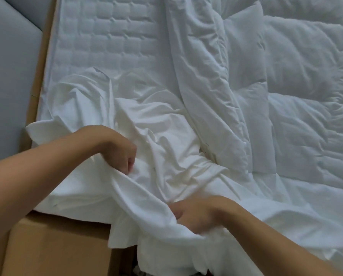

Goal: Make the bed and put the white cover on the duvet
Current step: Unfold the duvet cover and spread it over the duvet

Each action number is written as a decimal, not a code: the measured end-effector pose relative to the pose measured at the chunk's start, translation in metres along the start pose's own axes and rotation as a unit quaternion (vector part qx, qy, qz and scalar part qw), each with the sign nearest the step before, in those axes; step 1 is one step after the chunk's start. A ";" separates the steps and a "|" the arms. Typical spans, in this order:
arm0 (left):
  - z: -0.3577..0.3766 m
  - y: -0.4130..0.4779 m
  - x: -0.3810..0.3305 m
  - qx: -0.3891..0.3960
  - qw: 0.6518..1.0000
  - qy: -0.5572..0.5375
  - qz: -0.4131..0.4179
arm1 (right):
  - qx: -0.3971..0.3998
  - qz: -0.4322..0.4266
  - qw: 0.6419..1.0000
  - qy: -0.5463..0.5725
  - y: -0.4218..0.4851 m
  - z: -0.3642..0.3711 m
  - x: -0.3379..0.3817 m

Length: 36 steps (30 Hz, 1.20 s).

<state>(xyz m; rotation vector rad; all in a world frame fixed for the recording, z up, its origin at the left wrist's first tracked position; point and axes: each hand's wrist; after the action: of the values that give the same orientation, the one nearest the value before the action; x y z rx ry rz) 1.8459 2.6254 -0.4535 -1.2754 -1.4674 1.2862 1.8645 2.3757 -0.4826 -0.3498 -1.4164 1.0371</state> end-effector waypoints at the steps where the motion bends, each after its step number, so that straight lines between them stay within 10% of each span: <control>1: 0.004 -0.004 -0.008 0.008 0.999 -0.023 0.022 | 0.014 0.000 1.000 -0.021 -0.004 0.006 0.004; 4: 0.021 -0.012 -0.022 0.024 0.999 -0.014 0.039 | -0.116 -0.024 0.992 -0.037 -0.015 0.010 0.002; 6: 0.029 -0.012 -0.024 -0.018 0.999 0.024 0.029 | -0.421 0.026 0.905 -0.057 -0.013 -0.009 -0.020; 8: 0.032 -0.013 -0.031 -0.078 0.996 0.031 0.024 | -0.557 0.134 0.813 -0.100 -0.010 -0.031 -0.045; 13: 0.022 0.005 -0.063 -0.280 0.957 0.055 0.051 | -0.420 0.147 0.884 -0.144 0.023 0.008 -0.054; 16: 0.018 0.021 -0.072 -0.289 0.952 0.093 0.031 | -0.404 0.129 0.862 -0.278 0.027 0.039 -0.053; 23: 0.037 0.048 -0.074 -0.332 0.925 0.183 0.003 | -0.248 0.088 0.957 -0.120 -0.001 0.005 -0.060; 29: 0.019 0.046 -0.057 -0.373 0.914 0.157 0.005 | -0.447 0.166 0.855 -0.205 0.066 0.014 -0.048; 36: 0.019 0.033 -0.008 -0.346 0.920 0.009 -0.183 | -0.638 0.045 0.757 0.131 0.039 -0.084 -0.053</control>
<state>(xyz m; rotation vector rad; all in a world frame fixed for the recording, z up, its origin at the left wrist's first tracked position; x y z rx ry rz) 1.8351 2.6137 -0.4888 -1.3299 -2.1271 0.5061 1.9355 2.3874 -0.5615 -1.4966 -1.6599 -0.1076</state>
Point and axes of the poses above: each hand's wrist, its own y-axis towards the middle knuckle, its own z-axis out of the palm, x = y × z, and after that the axes turned 8 degrees about -x, right-handed
